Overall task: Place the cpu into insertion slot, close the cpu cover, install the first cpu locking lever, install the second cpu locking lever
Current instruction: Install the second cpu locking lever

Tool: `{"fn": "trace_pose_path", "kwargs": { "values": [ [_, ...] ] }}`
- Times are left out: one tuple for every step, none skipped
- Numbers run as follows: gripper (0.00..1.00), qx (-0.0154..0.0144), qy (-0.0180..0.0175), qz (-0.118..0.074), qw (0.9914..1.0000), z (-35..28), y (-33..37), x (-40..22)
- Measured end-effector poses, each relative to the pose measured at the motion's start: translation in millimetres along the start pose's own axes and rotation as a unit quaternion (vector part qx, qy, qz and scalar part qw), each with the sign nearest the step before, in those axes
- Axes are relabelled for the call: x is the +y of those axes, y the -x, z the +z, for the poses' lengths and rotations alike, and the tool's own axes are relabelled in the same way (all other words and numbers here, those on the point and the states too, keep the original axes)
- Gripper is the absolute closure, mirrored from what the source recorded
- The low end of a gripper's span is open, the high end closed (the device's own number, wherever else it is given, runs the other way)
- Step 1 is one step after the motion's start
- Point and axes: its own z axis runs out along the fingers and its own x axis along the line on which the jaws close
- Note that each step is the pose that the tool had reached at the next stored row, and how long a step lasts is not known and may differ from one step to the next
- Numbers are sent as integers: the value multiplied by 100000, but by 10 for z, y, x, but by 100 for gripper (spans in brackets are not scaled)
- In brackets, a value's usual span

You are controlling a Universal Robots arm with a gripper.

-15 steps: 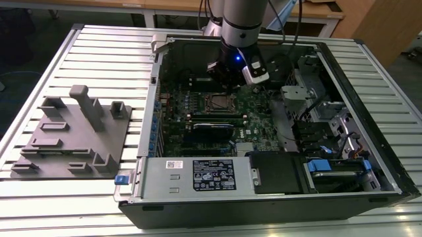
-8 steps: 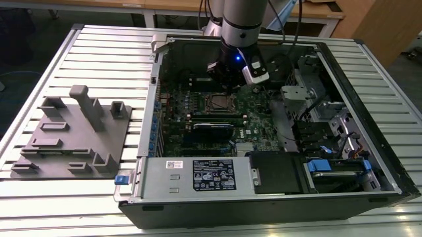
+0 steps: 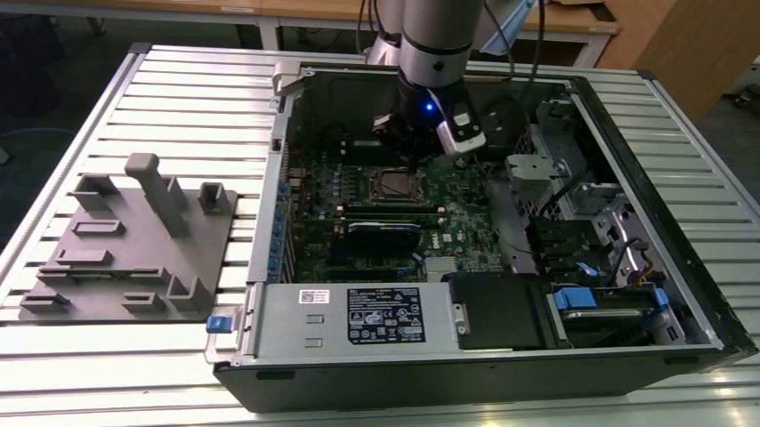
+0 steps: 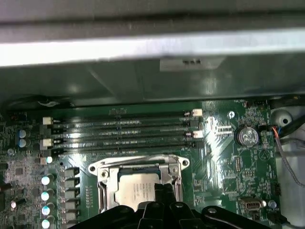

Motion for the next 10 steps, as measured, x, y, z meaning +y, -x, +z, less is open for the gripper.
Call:
{"fn": "trace_pose_path", "kwargs": {
  "values": [
    [89, -1, -57, 1, 100000, -2, 2, -28],
    [89, -7, -105, -3, 100000, -4, 5, -59],
    [89, -11, -156, -5, 100000, -6, 7, -92],
    [89, -13, -201, -1, 100000, -9, 9, -125],
    [89, -11, -226, 0, 100000, -11, 11, -148],
    [89, -12, -220, -3, 100000, -11, 12, -160],
    [89, -16, -215, -4, 100000, -12, 12, -163],
    [89, -10, -232, 1, 100000, -20, 11, -163],
    [89, -22, -203, 4, 100000, -33, 11, -162],
    [89, -14, -205, 2, 100000, -54, 11, -160]
  ]
}}
